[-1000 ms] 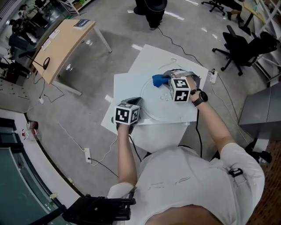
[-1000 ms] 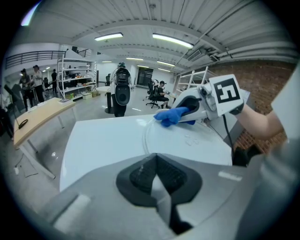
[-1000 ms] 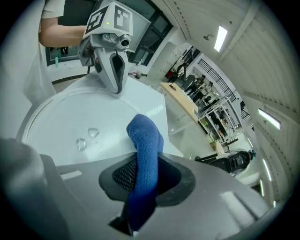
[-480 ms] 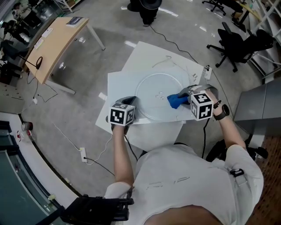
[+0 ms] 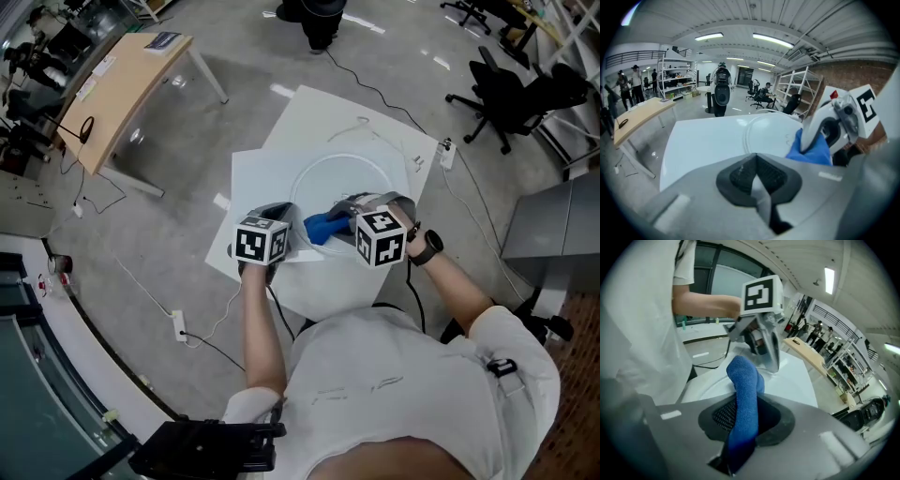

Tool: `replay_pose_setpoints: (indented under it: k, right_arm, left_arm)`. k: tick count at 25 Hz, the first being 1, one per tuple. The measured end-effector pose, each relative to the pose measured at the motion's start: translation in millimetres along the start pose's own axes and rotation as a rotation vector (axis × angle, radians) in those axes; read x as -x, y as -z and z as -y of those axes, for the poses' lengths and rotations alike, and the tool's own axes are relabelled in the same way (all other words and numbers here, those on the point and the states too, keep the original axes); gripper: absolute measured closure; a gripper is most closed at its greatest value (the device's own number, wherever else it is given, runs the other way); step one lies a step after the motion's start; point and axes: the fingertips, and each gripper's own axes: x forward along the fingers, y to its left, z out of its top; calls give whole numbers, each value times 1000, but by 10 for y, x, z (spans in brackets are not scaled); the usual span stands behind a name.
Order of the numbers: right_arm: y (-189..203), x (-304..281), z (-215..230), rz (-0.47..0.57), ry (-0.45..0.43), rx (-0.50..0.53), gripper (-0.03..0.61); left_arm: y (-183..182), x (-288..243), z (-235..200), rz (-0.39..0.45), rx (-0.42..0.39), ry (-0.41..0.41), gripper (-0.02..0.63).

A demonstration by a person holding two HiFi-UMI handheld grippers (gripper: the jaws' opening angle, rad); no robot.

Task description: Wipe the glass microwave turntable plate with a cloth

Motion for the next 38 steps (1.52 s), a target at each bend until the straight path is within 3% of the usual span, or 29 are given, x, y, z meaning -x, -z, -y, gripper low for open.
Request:
replay_pose_setpoints:
  k: [3,6,10,13,16,20,28,33,38]
  right_arm:
    - [-65,-180,468,30,110,-98,498]
    - [59,-202,836,-10,211,-126,499]
    - [532,4,1167,-138,325,-166,502]
    - [939,273,1180,-208,359,-216,503]
    - [1195,522,994,-241,334,-234,500]
    - [1260,745,596,-240,232,-247,497]
    - [683,619,-210,-160,-47,-144,497]
    - [245,317,-238,-66,-85,-113,497]
    - [19,17,146,-43,-27,-139,497]
  left_arm:
    - [-8,13,-41,-1,6,-4,614]
    - [-18,19,-32,0,10,-3,614]
    - [-28,20,-26,4,7,-7,614]
    - [-17,11,-11,4,5,-8,614]
    - [-8,13,-5,4,1,-8,614]
    - [-24,25,-15,8,-6,-14,614]
    - [-26,30,-30,11,-7,-20,614]
    - [-30,24,-16,14,-10,-23,614]
    - [-34,19,-27,15,-12,-23,614]
